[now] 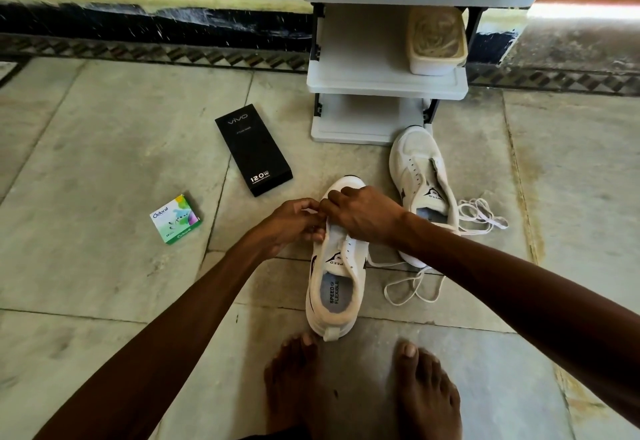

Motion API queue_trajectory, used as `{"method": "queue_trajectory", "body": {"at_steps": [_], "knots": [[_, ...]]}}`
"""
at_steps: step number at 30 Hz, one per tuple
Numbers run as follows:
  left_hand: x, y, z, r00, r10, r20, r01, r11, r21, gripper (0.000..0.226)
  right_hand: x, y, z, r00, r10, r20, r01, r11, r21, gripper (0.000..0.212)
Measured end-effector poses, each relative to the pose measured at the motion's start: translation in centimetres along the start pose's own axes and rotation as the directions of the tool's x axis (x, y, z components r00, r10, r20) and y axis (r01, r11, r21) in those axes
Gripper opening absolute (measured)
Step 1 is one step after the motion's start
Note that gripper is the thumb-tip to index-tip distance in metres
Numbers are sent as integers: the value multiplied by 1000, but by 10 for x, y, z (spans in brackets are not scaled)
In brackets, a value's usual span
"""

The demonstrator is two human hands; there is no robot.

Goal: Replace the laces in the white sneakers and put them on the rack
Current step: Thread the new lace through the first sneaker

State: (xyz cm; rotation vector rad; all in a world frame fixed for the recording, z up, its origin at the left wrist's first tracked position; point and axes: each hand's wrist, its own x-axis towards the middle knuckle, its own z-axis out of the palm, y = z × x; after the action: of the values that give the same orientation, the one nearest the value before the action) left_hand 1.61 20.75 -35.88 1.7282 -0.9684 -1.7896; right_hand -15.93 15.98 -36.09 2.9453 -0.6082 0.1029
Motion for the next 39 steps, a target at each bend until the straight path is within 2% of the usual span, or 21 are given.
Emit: {"method": "queue_trajectory", "body": {"at_steps": [3, 7, 10, 14, 16, 18, 21, 25, 29, 33, 35, 37, 39], "knots": [[0, -5, 2, 993, 99, -57, -94, 991, 91, 17, -6, -3, 4, 999, 32, -30, -33, 999, -9, 63], [-3, -2, -2, 983, 181, -43, -172, 973, 152, 18, -7, -5, 7, 999, 10, -44, -10, 1000, -2, 74], [-2, -2, -3, 983, 181, -42, -174, 976, 133, 13, -8, -4, 3, 998, 2, -65, -3, 1000, -11, 59], [0, -6, 0, 973, 220, -63, -211, 968, 133, 9, -8, -8, -5, 985, 173, -20, -171, 983, 59, 32], [0, -9, 2, 961, 263, -87, -240, 948, 207, 10, -5, -9, -10, 947, 319, 41, -321, 933, 161, 27], [1, -10, 6, 946, 307, -107, -267, 922, 280, 8, -4, -9, -17, 874, 468, 127, -485, 846, 220, 29], [2, -11, 12, 927, 349, -139, -287, 896, 339, 6, -3, -16, -29, 789, 579, 206, -614, 743, 267, 39], [1, -15, 13, 907, 381, -180, -305, 889, 341, 6, -5, -41, -36, 711, 681, 175, -697, 651, 299, 30], [1, -17, 11, 898, 388, -205, -312, 893, 324, 7, -12, -57, -27, 639, 735, 226, -756, 546, 360, 22], [7, -10, 4, 862, 483, -153, -354, 791, 500, 7, -15, -57, -21, 544, 796, 265, -793, 385, 472, 14], [13, -9, -1, 823, 545, -162, -333, 693, 639, 9, -16, -58, -20, 530, 804, 269, -793, 358, 492, 14], [21, -5, -12, 765, 598, -242, -257, 626, 736, 12, -17, -60, -19, 514, 813, 274, -803, 344, 486, 15], [30, 3, -28, 674, 627, -391, -178, 652, 737, 14, -16, -61, -18, 494, 826, 273, -815, 330, 477, 16]]}}
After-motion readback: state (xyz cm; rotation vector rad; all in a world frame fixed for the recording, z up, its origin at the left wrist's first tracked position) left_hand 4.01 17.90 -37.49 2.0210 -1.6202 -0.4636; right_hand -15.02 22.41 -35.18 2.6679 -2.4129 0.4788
